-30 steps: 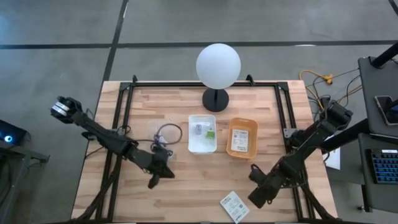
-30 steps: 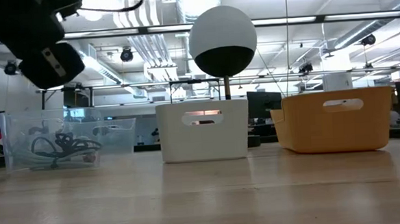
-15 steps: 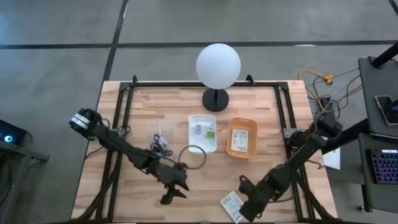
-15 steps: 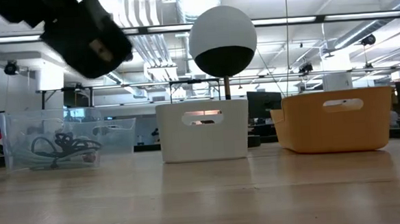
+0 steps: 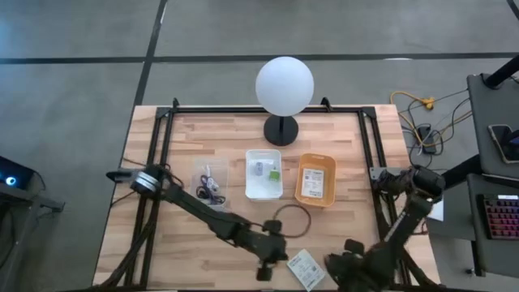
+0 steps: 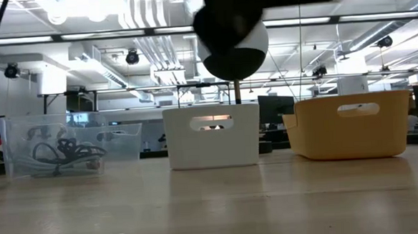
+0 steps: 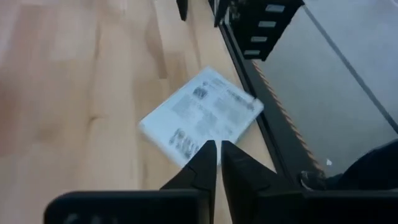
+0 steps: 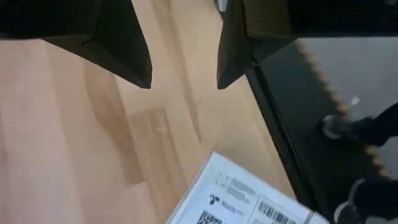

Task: Pick and place items into bin
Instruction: Put the white card reader box into the yellow bin

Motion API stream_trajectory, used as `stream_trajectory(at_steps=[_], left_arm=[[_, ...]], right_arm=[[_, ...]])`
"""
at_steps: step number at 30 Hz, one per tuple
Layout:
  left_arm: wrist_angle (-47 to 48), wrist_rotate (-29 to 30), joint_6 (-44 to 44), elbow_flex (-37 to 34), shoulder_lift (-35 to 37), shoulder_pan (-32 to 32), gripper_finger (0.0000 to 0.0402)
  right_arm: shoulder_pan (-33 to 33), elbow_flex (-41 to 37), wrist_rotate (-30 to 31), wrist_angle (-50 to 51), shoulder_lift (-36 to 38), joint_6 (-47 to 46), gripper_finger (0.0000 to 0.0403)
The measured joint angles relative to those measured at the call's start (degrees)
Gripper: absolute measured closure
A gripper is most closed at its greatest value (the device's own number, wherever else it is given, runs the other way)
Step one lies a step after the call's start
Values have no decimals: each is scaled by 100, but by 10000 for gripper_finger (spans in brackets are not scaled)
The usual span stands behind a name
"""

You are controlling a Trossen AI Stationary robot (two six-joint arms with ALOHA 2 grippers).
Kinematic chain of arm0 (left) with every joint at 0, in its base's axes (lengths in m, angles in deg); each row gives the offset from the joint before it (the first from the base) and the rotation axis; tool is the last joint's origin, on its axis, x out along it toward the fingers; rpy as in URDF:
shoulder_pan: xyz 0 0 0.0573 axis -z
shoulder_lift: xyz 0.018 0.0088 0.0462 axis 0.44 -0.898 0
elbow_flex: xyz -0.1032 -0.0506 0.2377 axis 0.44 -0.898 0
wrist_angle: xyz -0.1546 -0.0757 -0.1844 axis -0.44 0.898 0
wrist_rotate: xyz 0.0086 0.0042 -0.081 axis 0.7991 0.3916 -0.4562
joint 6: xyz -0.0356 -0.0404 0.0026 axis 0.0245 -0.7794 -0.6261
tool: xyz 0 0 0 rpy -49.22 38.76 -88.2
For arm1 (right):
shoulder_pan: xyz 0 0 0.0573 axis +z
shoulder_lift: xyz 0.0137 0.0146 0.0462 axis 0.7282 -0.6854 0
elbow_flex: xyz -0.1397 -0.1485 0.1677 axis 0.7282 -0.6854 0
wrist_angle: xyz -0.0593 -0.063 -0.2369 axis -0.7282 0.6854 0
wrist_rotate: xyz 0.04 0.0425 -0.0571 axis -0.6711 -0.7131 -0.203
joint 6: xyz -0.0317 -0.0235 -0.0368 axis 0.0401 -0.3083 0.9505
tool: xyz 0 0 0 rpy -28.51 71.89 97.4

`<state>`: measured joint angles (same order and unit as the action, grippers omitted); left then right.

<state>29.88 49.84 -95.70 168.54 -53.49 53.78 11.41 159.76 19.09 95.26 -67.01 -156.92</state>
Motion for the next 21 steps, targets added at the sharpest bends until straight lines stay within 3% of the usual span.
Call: stream_trajectory(at_steps=[8,14,21], left_arm=[[280,-307,-313,1149,-933,-80,375],[792,-975,-465,1158,-948,-69,375],[779,-1019,-612,1138,-1012,-87,375]], right_arm=[[391,-49,134,-195,-177,-181,226],[123,-50,406,-513,-455,-327,236],[-176,-50,388,-974,-782,277,239]])
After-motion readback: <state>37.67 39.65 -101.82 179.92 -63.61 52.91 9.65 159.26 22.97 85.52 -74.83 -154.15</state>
